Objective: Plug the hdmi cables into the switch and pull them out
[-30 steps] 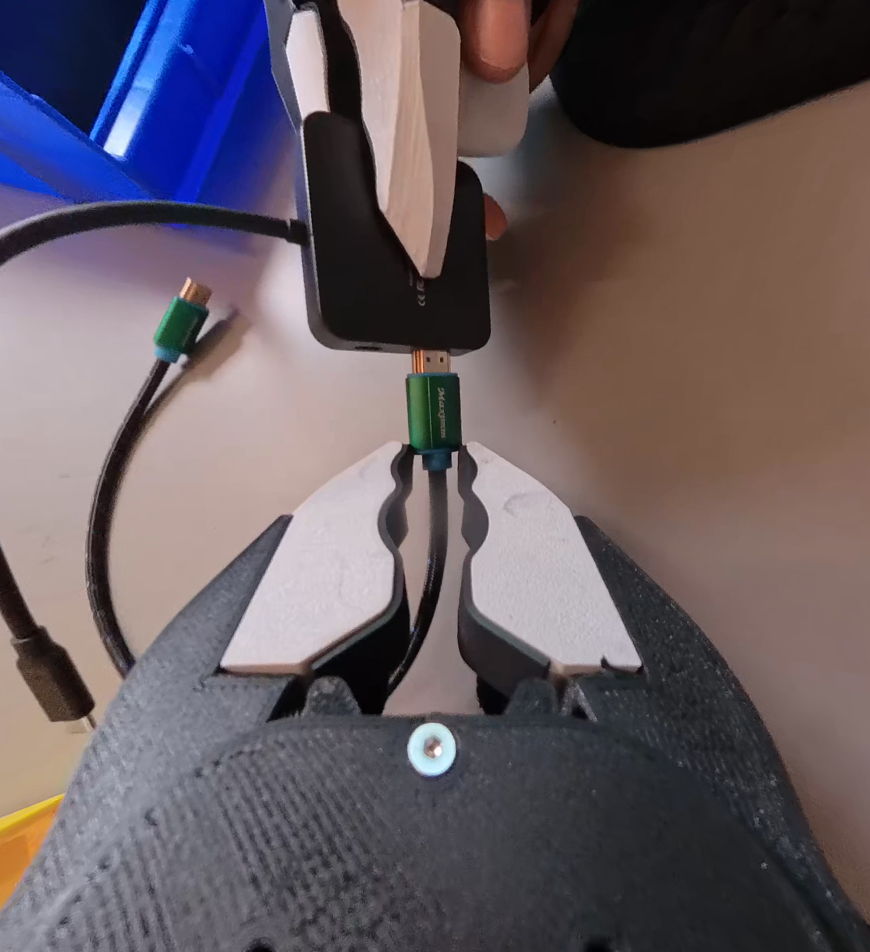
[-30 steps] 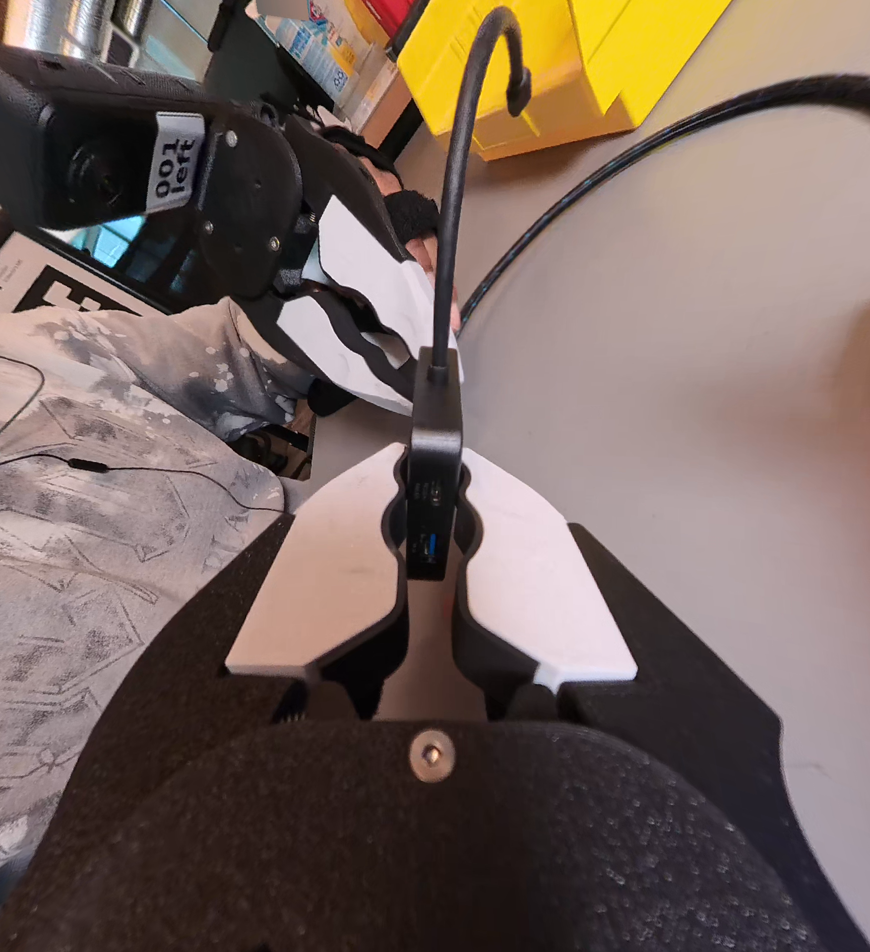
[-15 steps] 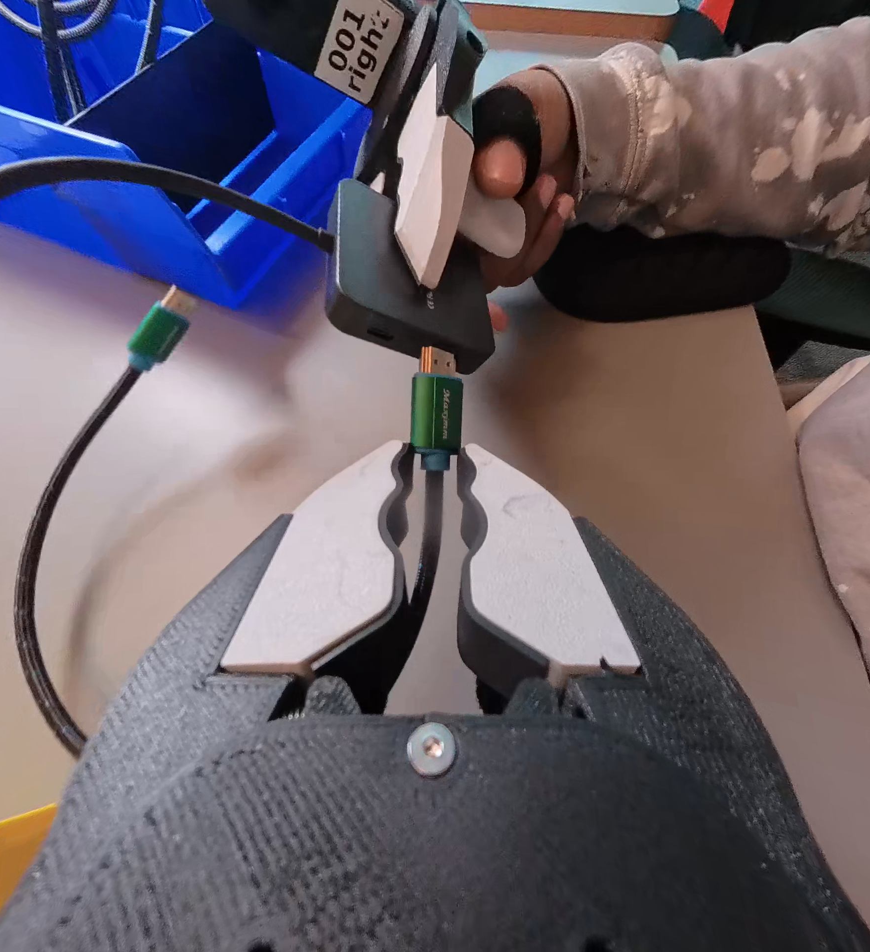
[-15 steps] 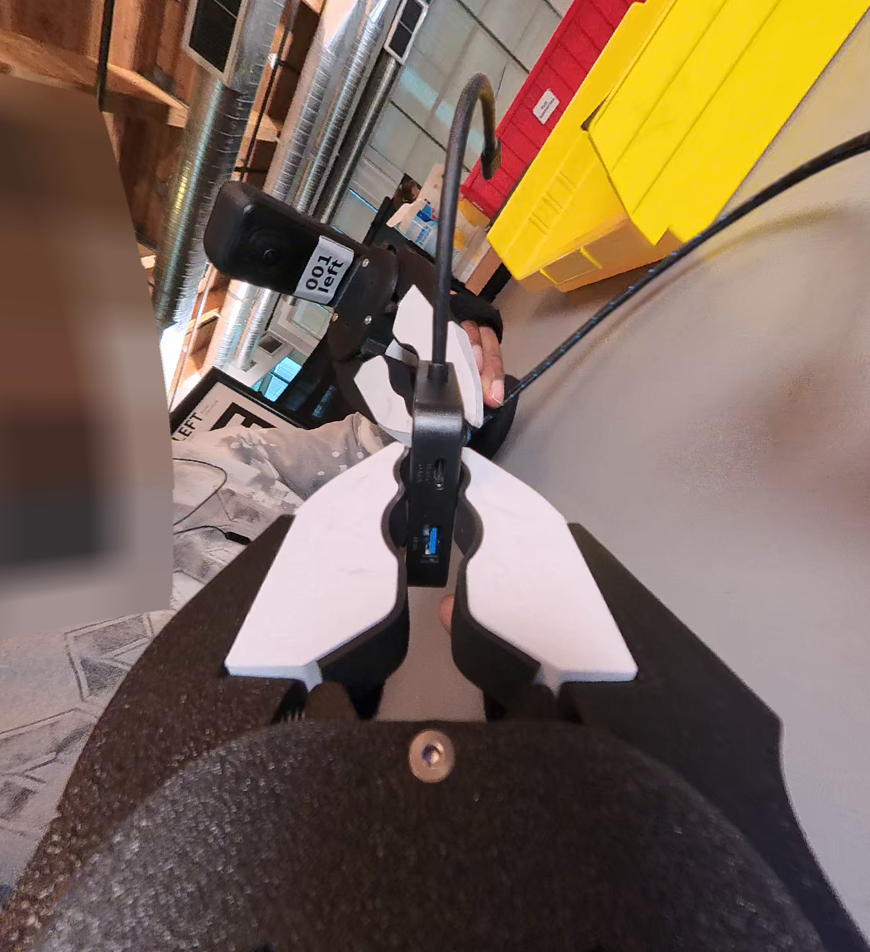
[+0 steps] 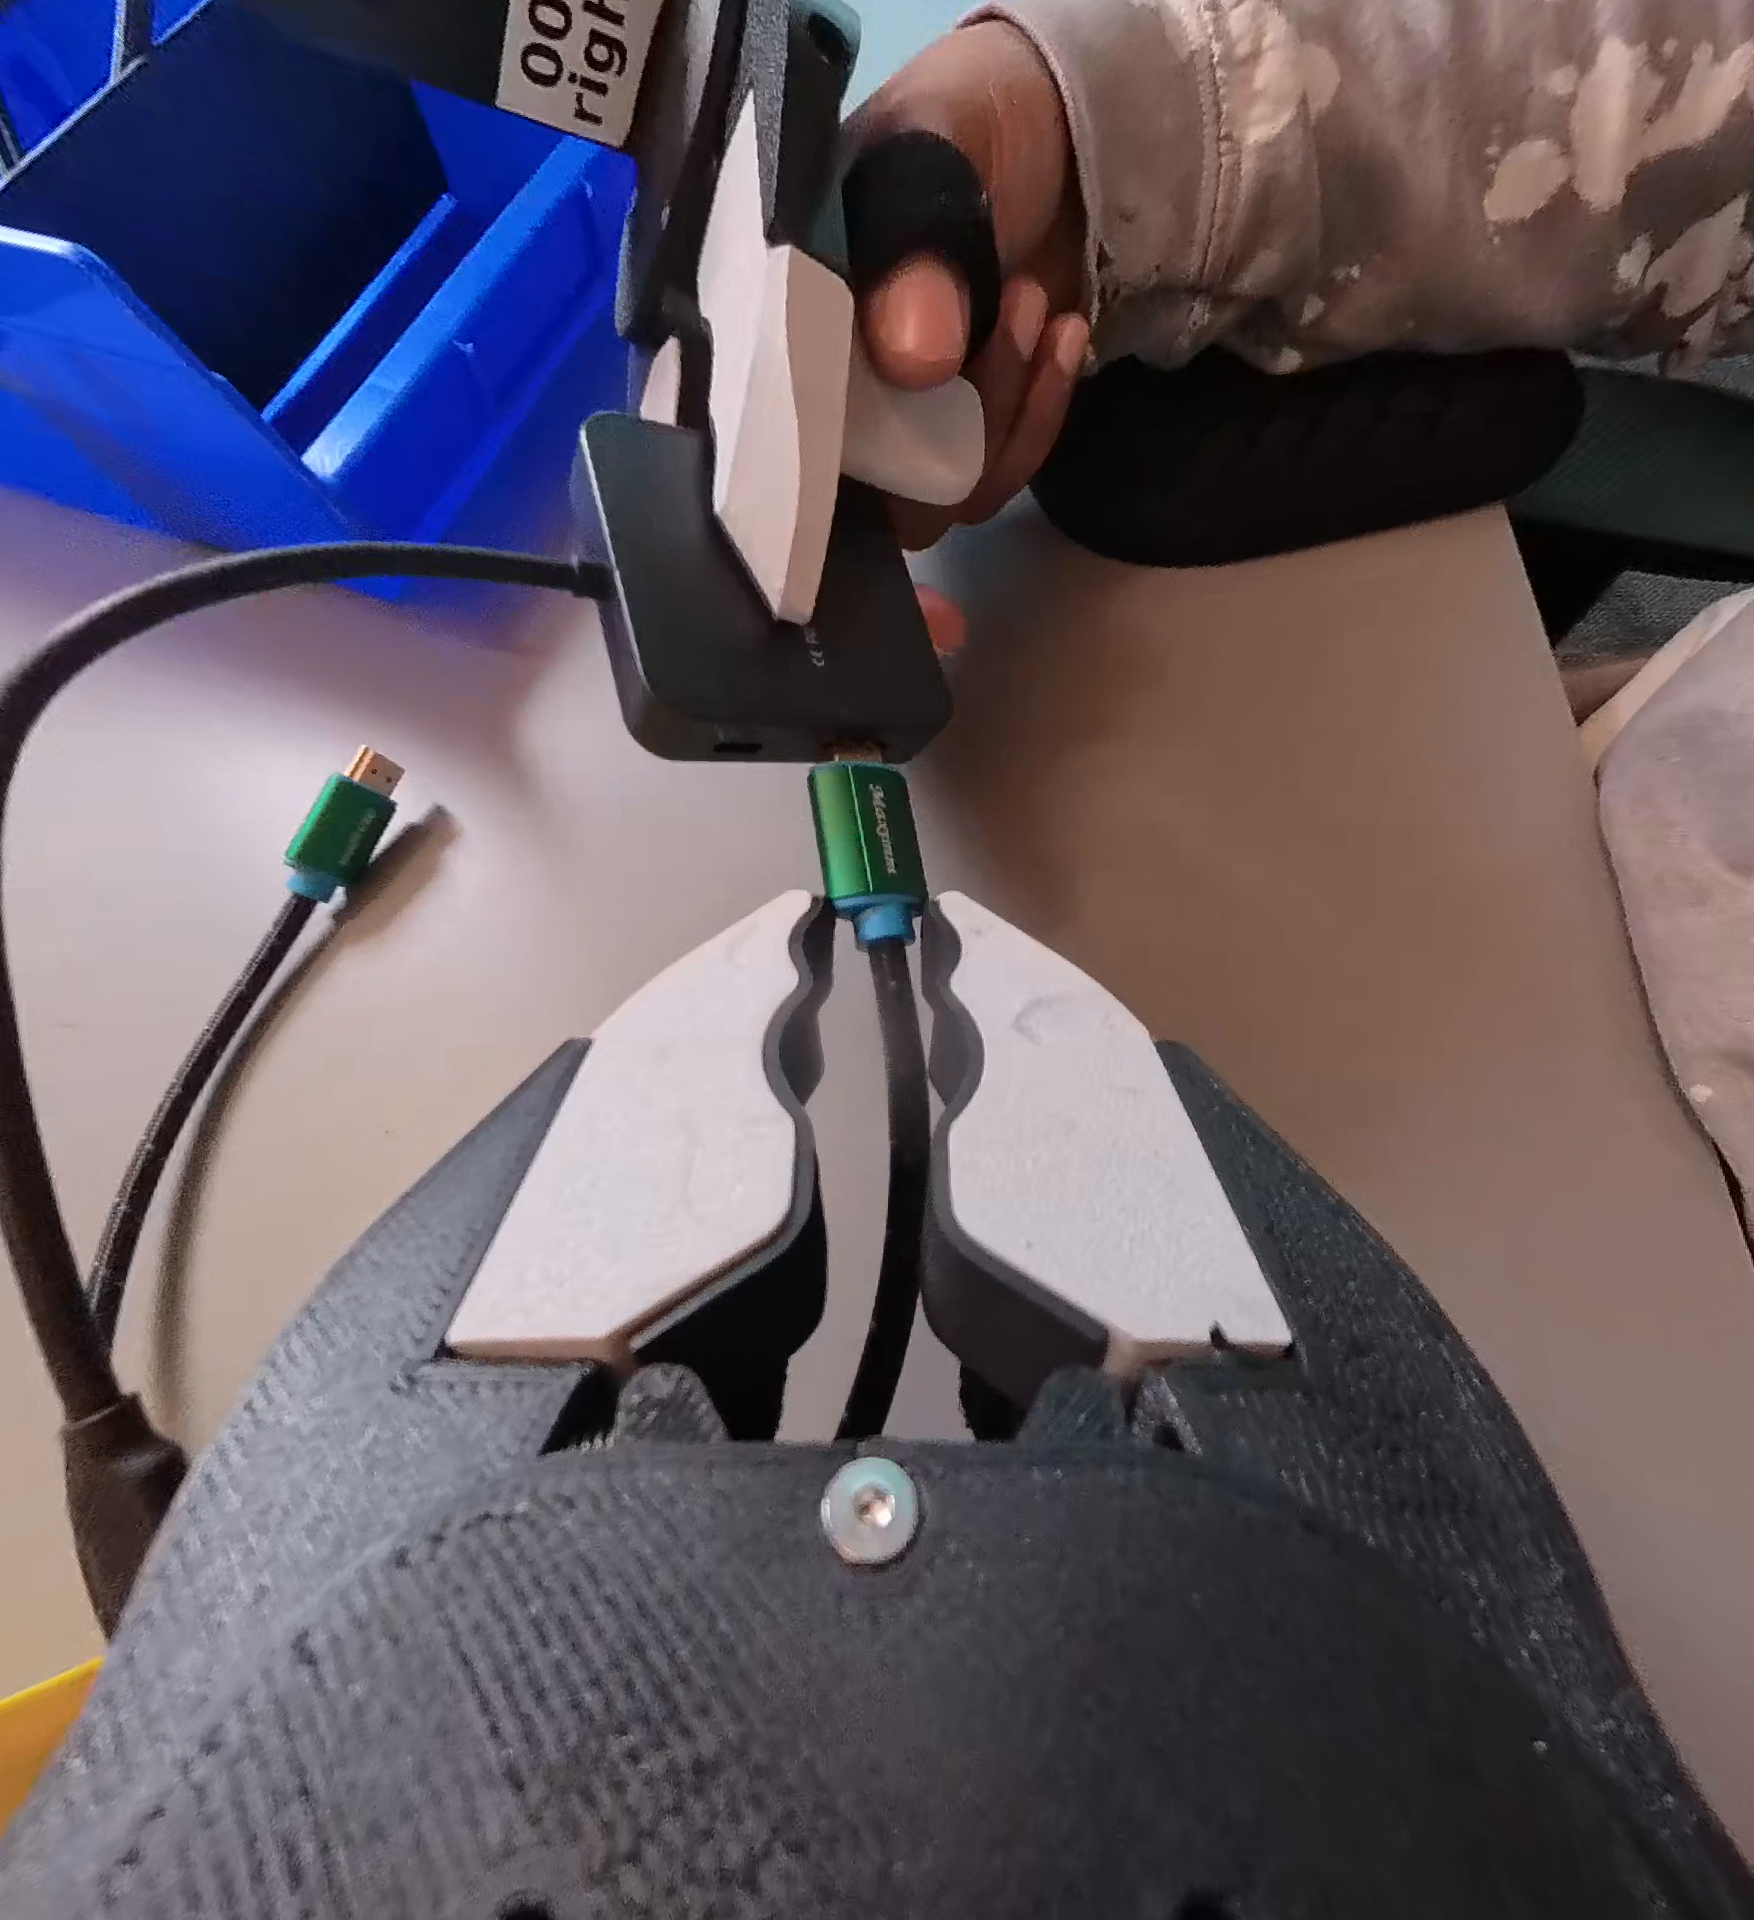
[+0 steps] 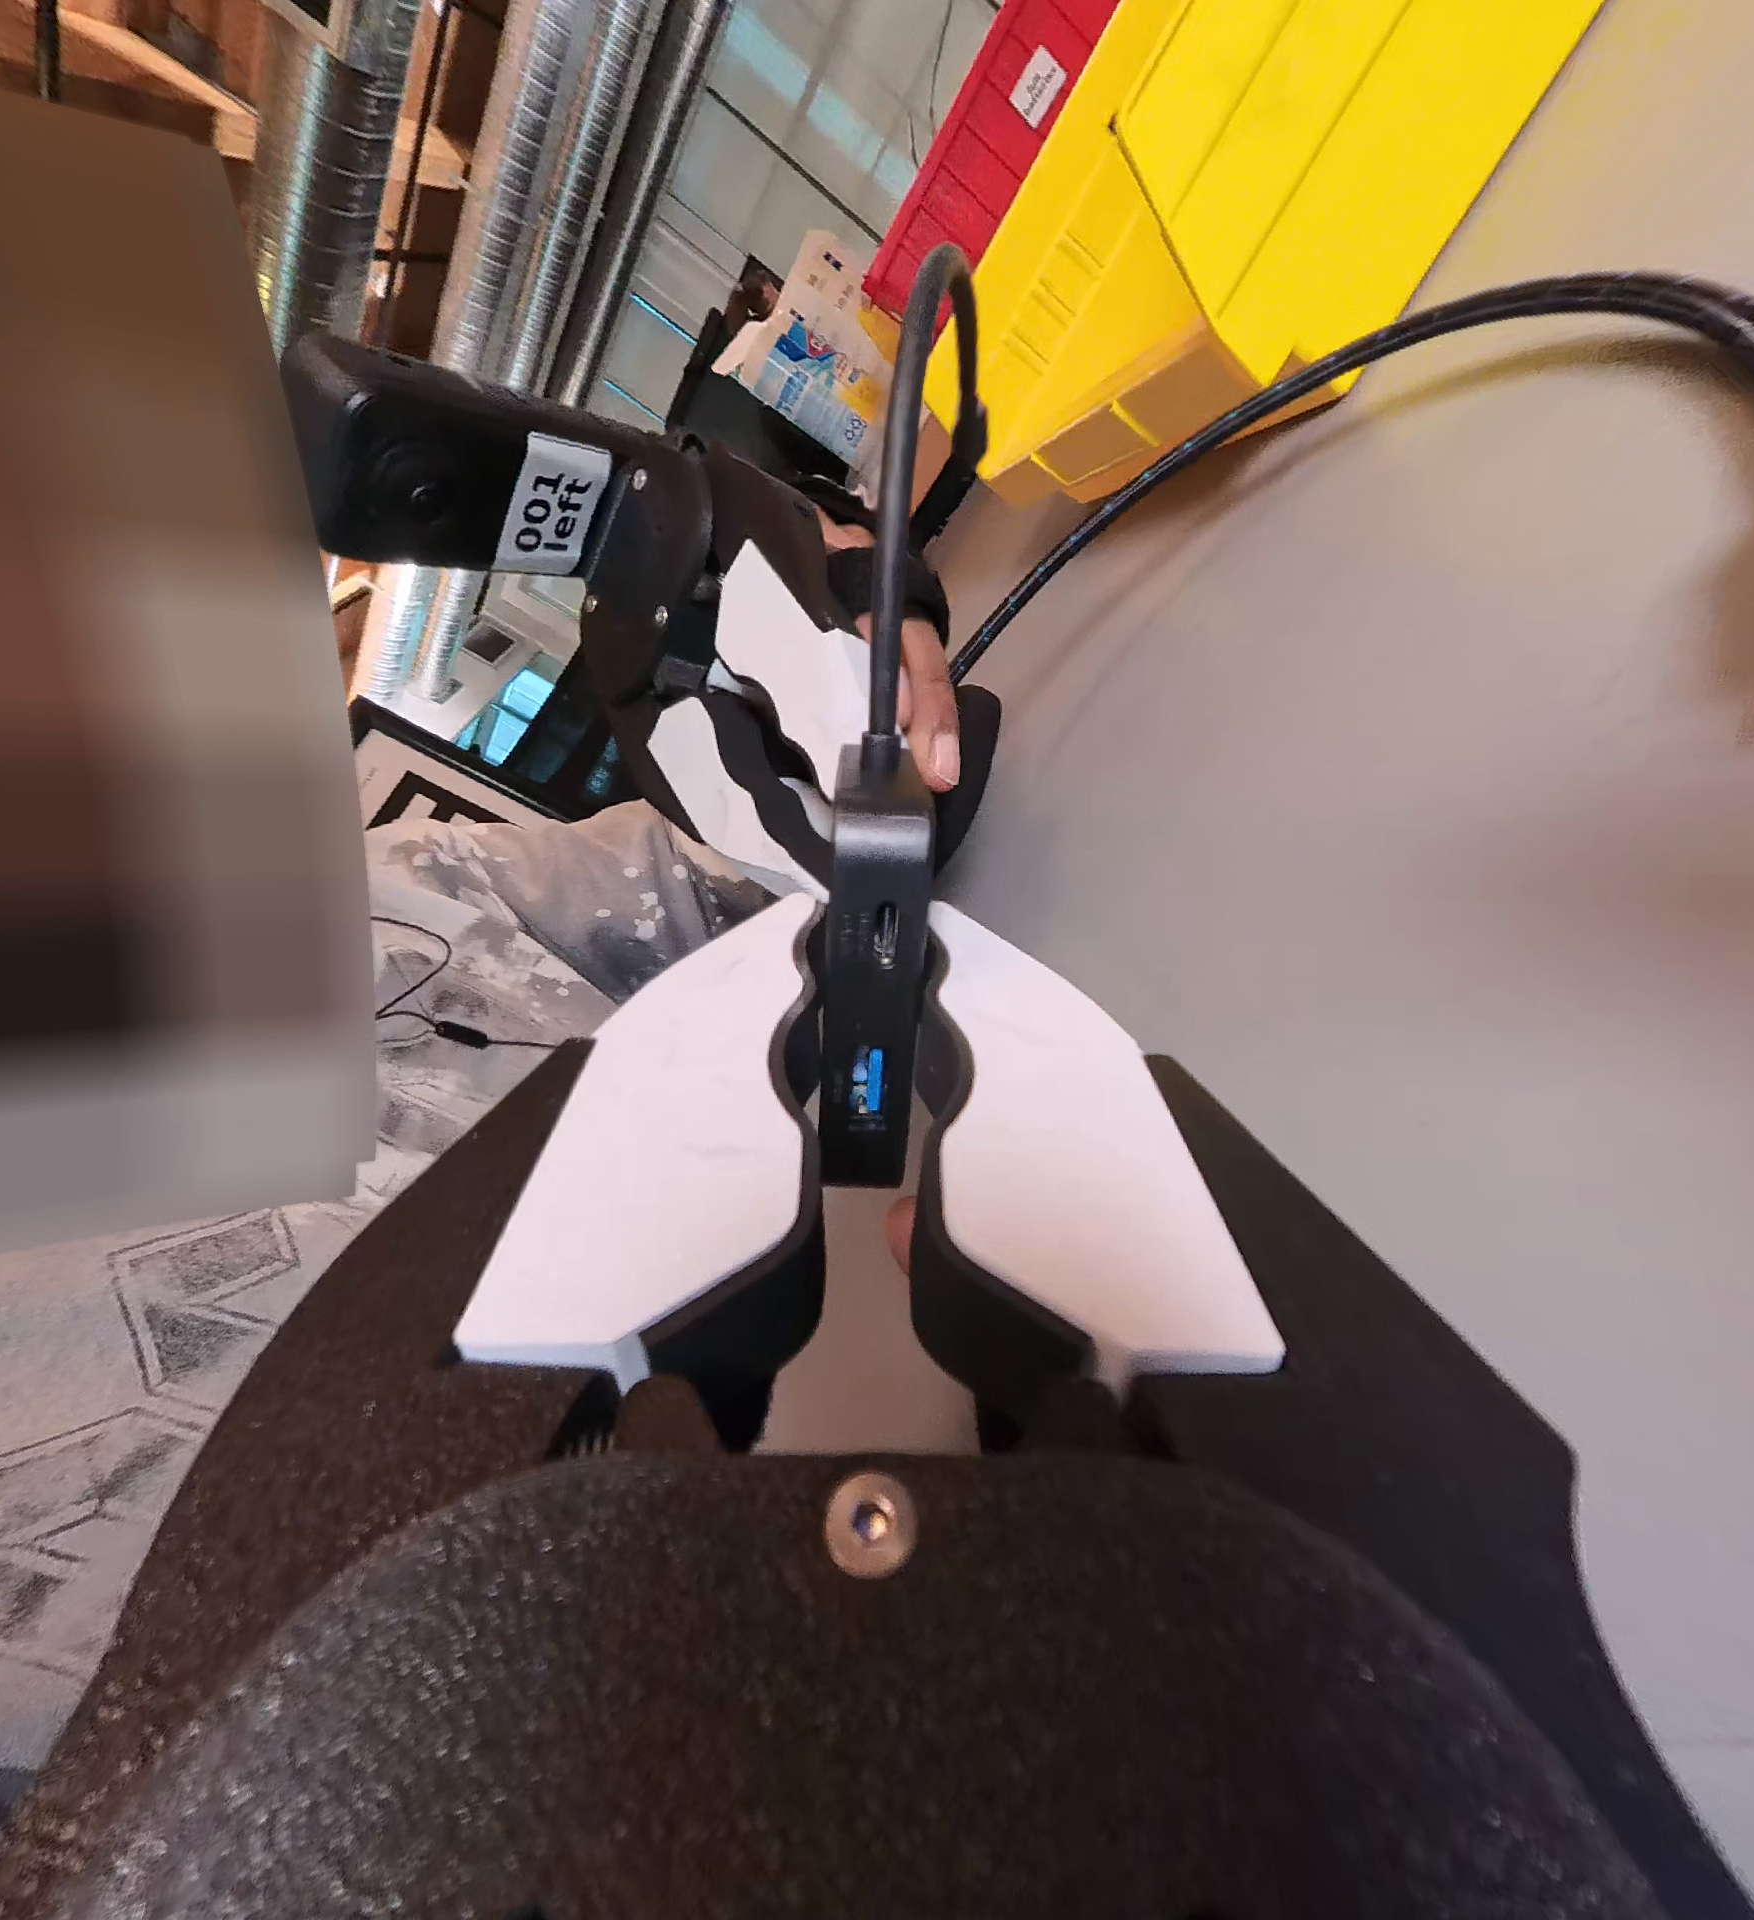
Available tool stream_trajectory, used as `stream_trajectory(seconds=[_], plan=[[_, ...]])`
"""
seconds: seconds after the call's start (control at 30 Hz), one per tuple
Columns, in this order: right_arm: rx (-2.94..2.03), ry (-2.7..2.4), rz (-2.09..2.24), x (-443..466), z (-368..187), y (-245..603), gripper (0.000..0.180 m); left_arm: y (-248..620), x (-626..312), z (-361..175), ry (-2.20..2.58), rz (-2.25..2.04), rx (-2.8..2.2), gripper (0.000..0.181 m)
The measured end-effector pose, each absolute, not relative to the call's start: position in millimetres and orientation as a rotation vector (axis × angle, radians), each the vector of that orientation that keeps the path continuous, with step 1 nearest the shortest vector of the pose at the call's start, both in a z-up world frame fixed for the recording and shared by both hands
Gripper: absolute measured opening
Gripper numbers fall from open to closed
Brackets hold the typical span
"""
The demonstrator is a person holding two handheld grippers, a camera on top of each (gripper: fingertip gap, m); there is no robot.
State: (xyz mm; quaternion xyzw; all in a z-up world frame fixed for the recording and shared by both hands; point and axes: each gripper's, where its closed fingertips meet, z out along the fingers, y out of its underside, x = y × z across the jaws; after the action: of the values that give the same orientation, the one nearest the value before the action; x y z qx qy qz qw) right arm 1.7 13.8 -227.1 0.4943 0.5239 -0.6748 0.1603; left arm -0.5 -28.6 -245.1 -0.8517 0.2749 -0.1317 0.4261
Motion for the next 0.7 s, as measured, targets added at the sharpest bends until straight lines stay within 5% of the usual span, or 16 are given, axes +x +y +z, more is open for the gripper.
stream_trajectory(seconds=[0.7], plan=[[1.523,1.511,-2.081,-14,-220,24,0.014,-11,-15,-243,0.520,-0.283,-2.035,0.017]])
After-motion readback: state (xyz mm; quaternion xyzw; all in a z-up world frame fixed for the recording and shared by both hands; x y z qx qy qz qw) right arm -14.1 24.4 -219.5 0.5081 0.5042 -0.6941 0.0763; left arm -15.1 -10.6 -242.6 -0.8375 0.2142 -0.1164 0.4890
